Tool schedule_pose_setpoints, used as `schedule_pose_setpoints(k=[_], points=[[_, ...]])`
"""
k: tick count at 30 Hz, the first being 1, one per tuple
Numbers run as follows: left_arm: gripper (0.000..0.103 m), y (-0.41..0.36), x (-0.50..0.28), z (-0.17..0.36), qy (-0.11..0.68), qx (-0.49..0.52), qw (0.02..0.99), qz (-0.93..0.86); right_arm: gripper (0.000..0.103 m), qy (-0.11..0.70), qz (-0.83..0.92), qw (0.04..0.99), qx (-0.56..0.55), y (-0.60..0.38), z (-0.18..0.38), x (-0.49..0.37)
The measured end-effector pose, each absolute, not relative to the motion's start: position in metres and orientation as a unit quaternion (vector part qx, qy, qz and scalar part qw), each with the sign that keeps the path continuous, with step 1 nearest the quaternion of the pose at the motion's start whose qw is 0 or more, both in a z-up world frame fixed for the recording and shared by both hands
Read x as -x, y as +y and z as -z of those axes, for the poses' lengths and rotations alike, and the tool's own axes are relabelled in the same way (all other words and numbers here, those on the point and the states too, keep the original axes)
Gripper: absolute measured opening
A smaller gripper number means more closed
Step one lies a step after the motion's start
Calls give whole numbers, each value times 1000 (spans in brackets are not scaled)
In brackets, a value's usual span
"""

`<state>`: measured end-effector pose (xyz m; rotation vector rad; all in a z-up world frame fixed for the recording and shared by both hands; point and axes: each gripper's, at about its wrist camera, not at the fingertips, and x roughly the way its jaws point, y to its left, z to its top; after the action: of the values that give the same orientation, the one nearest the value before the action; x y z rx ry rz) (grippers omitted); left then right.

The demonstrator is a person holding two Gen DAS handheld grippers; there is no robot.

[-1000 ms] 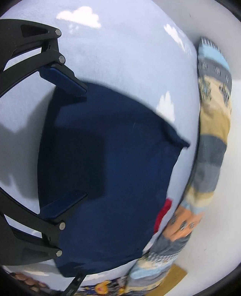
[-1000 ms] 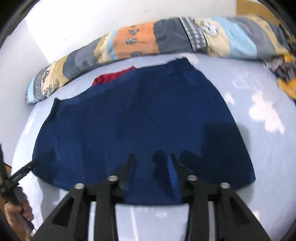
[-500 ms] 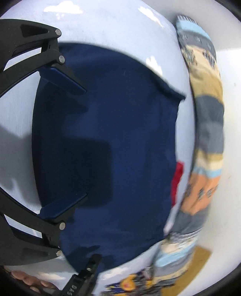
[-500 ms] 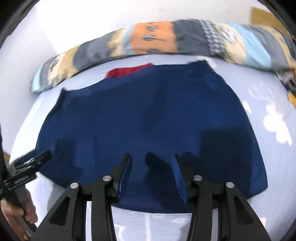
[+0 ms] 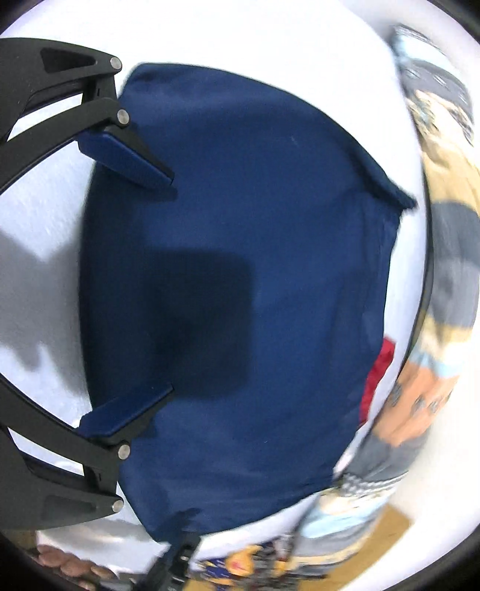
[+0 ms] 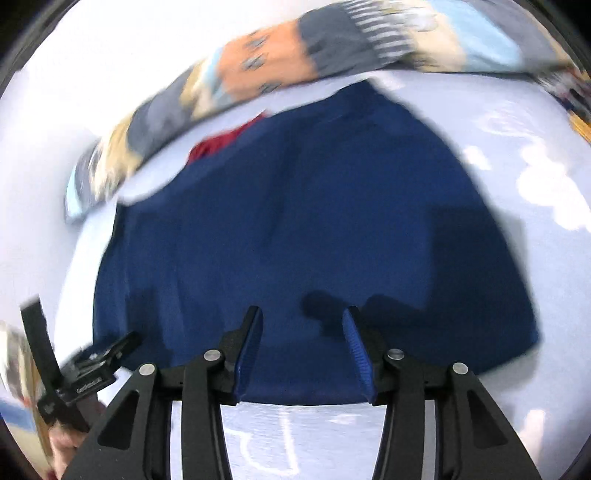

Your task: Fold large clothes

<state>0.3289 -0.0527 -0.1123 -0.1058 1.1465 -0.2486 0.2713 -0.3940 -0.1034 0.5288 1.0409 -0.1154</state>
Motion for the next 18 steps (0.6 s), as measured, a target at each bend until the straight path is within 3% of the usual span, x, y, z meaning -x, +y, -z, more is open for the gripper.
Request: schedule_pose_setpoints(k=[7, 14, 18], points=[[103, -26, -318, 109, 556, 122, 811, 133, 49, 480, 94, 787, -375, -457, 114, -235], [103, 25, -310, 135, 592, 175, 782, 81, 49, 476, 118, 774, -401, -472, 117, -212], [103, 50, -310, 148, 590, 261, 760, 75, 49, 475, 128, 743, -453, -485, 132, -195]])
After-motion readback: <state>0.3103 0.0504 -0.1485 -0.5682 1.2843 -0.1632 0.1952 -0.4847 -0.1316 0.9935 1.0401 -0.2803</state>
